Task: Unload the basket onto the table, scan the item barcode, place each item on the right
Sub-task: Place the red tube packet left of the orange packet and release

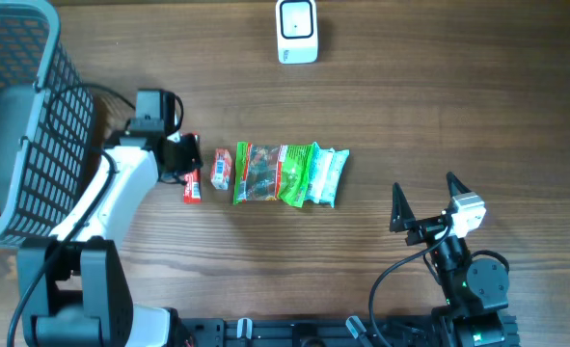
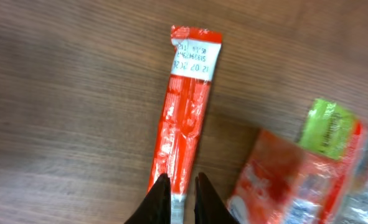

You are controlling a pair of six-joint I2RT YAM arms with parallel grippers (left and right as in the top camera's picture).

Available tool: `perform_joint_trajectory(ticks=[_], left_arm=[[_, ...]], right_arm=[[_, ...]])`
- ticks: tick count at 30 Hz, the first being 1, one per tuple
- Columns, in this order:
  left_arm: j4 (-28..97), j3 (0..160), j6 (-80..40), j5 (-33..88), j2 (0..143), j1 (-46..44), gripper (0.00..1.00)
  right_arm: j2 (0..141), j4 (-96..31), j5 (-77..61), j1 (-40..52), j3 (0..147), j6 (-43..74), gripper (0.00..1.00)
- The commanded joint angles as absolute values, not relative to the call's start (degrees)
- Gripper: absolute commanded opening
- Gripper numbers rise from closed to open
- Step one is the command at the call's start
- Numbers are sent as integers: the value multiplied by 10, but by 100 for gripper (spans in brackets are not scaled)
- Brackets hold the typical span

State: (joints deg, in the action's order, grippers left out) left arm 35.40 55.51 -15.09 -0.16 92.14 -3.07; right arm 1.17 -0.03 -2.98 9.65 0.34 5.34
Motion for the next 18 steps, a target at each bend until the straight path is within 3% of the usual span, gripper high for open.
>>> perform_joint_trajectory(ticks=[1,2,7,8,10,18], left_arm=[[318,517,-145,-10,927,-31,11],[318,515,-145,-10,927,-31,26],[327,542,-139,-10,922,-30,31],[341,557,-139,-10,922,-30,28],[357,572,-139,-9,922,-30,4],[516,829,-139,-10,921,-1,5]], right_arm=[[10,1,-35,94,3,62,99],[10,1,-34,94,3,62,100],[10,1,-35,94,3,62,100],[10,1,-35,94,3,62,100],[10,1,-35,94,3,62,100],[10,1,-35,94,3,62,100]])
